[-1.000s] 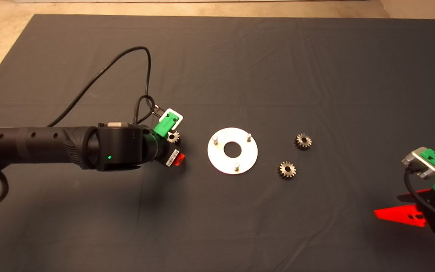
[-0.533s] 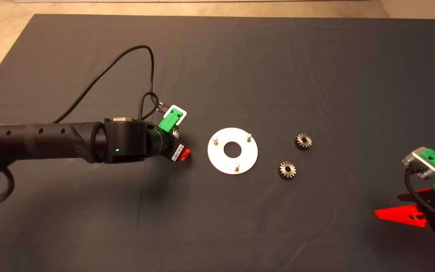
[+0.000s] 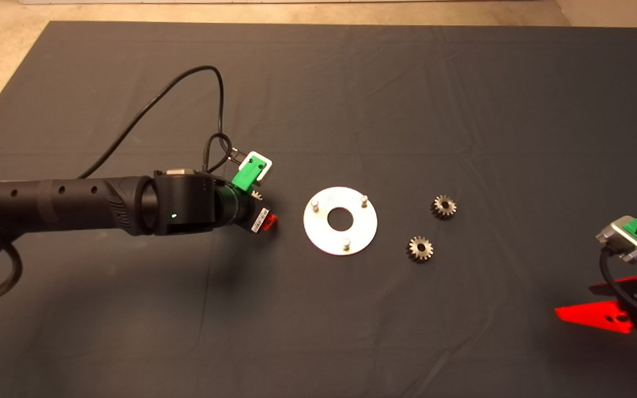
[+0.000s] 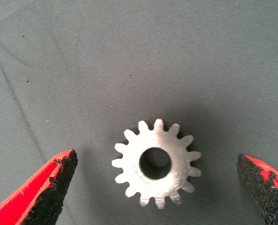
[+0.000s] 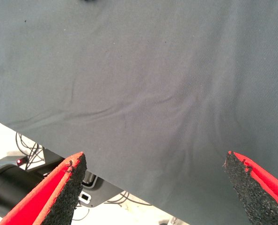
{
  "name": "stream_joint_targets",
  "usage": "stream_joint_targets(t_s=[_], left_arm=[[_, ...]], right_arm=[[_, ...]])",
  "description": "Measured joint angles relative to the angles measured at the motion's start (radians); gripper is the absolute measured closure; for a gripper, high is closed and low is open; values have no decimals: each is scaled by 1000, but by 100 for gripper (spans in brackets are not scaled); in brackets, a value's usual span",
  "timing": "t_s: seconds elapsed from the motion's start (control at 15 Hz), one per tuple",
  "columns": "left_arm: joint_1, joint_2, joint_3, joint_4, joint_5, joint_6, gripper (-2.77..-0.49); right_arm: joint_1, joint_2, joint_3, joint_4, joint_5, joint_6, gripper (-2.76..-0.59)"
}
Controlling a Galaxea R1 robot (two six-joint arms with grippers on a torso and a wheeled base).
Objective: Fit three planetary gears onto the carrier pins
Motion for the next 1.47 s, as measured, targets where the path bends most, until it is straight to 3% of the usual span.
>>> stream_joint_targets(t_s=[0.07, 0.27, 0.73, 0.93, 1.33, 1.47], left_arm=[[0, -2, -1, 0, -13, 0, -245], [0, -3, -1, 0, -25, -2, -227], [0, -3, -1, 0, -26, -7, -197], [0, -4, -1, 0, -43, -7, -181], [0, -9, -2, 0, -46, -6, -158], [0, -20, -2, 0, -46, -6, -151]], right_arm=[[0, 0, 0, 0, 0, 0, -221], [0, 0, 0, 0, 0, -1, -221], [0, -1, 0, 0, 0, -7, -221], [0, -9, 0, 0, 2, -8, -221], [0, -23, 0, 0, 2, -22, -221], [0, -33, 0, 0, 13, -26, -221]])
